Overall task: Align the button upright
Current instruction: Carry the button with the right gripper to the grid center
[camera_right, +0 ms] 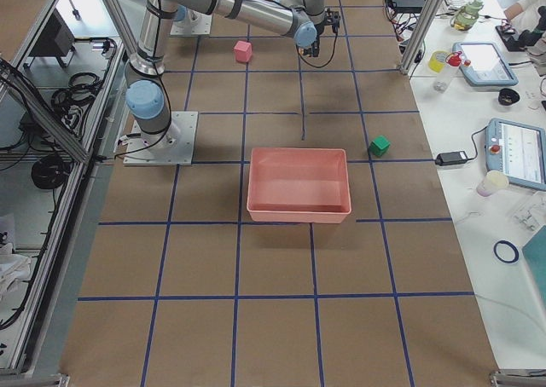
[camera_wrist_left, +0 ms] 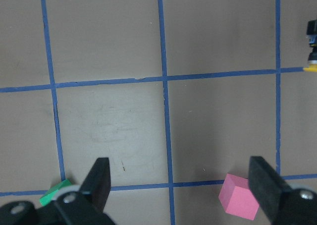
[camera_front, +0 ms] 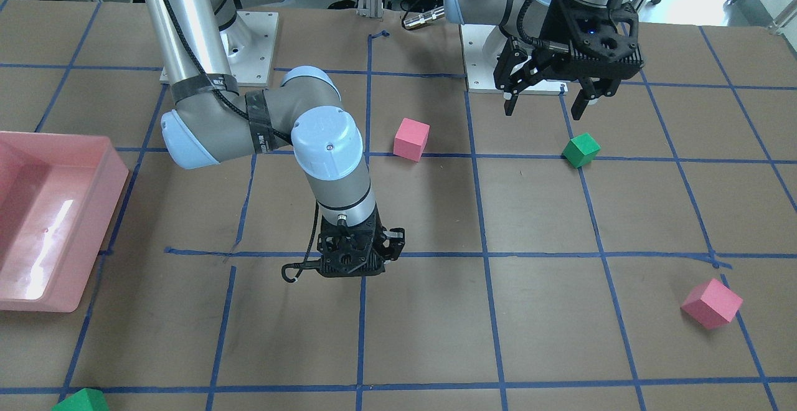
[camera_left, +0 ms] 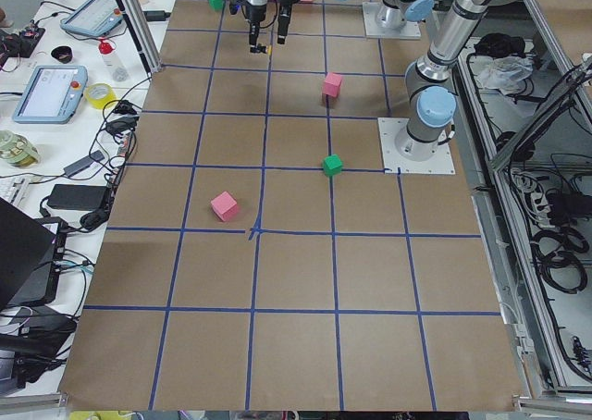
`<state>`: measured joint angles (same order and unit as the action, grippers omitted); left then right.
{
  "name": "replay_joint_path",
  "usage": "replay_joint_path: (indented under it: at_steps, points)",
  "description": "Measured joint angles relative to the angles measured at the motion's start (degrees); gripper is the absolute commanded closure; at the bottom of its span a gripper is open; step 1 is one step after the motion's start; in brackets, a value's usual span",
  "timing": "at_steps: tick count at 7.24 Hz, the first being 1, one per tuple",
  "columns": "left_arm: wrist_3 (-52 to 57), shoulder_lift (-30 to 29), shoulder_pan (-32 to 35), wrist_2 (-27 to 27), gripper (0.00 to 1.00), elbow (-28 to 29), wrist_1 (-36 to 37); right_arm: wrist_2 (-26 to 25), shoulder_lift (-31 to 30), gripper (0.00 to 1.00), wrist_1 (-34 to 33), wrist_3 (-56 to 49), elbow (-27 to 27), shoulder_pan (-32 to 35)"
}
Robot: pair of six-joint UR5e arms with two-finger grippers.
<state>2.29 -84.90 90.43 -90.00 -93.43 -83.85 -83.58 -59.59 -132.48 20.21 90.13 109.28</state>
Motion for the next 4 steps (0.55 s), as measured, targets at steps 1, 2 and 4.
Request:
replay_joint_path:
  at_steps: [1,2,4]
  points:
    - [0.0,0.0,0.0,0.0,0.0,0.0,0.0,0.85,1.38,1.0,-1.72,-0.95,0.03,0.33]
    - [0.0,0.0,0.0,0.0,0.0,0.0,0.0,1.61,2.19,1.0,-2.64,-1.48,0.24,0.44]
    - [0.06,0.0,-0.07,0.04,0.0,0.0,0.0,2.27,2.9,0.82,-3.21,-1.66,1.13,0.51]
